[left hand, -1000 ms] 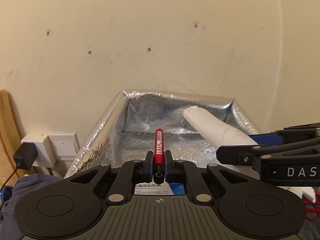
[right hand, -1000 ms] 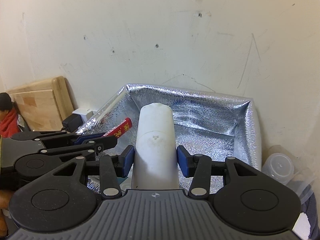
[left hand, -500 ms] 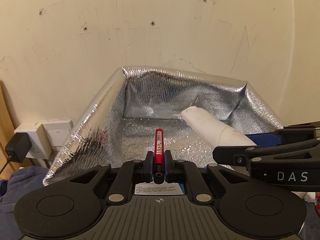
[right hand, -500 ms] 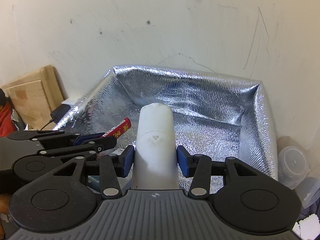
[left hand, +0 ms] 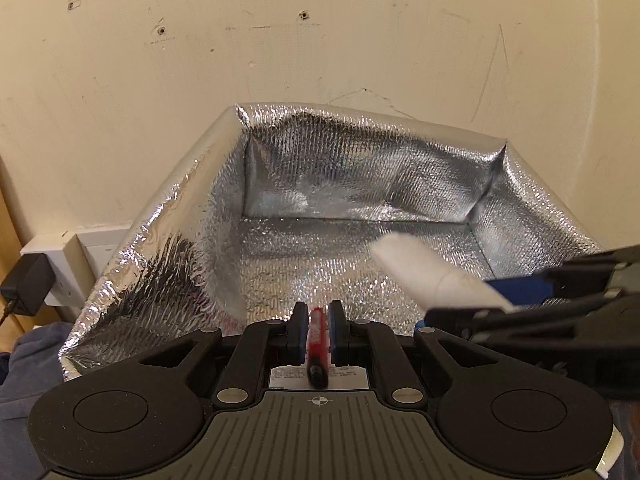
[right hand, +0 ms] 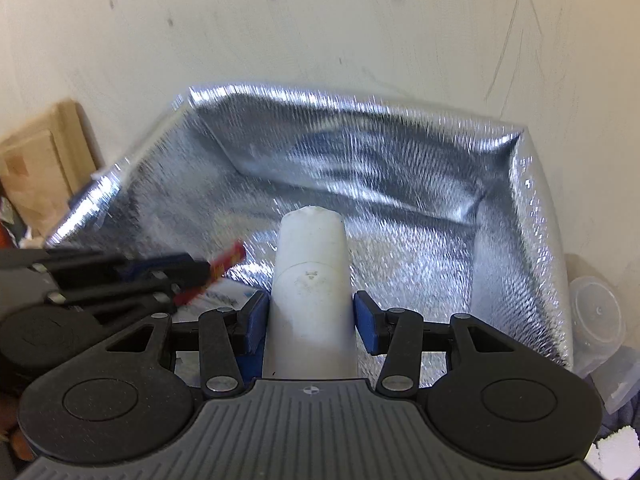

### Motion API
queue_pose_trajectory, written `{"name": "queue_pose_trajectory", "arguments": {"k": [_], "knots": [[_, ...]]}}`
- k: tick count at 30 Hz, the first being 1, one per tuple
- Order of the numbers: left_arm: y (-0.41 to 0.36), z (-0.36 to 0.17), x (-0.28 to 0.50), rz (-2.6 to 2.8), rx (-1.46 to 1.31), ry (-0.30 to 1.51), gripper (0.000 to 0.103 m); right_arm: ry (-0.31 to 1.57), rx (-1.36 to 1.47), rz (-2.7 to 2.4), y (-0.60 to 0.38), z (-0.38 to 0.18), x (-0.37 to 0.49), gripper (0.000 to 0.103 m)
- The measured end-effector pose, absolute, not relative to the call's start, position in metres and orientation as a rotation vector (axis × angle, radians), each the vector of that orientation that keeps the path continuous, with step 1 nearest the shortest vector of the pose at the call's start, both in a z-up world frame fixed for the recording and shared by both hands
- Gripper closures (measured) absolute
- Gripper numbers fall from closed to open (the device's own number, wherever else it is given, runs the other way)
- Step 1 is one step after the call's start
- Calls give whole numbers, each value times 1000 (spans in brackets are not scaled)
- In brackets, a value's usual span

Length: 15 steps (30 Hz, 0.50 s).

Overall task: Organize rigid objects
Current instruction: 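Open both tools to drop the lighter and bottle into the bag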

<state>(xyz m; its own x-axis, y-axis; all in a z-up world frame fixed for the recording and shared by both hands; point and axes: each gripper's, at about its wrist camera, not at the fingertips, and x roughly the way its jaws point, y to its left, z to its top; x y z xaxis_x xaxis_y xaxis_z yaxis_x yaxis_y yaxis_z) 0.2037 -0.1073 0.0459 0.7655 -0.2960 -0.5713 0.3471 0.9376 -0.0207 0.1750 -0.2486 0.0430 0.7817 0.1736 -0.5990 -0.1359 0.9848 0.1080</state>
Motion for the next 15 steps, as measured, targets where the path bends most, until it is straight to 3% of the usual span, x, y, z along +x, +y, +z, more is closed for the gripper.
{"name": "queue_pose_trajectory", "arguments": {"k": [3, 6, 8, 11, 15], "knots": [[-108, 47, 201, -348, 95, 596, 87, 676, 50, 149, -248, 35, 178, 60], [-106, 49, 194, -327, 95, 559, 65, 648, 66, 140, -250, 38, 172, 51], [-101, 52, 189, -275, 85, 539, 38, 626, 35, 106, -250, 43, 166, 46], [-86, 59, 182, -253, 29, 509, 15, 590, 33, 85, -254, 52, 155, 33], [-76, 64, 169, -242, 5, 500, 5, 544, 52, 66, -255, 61, 135, 27]]}}
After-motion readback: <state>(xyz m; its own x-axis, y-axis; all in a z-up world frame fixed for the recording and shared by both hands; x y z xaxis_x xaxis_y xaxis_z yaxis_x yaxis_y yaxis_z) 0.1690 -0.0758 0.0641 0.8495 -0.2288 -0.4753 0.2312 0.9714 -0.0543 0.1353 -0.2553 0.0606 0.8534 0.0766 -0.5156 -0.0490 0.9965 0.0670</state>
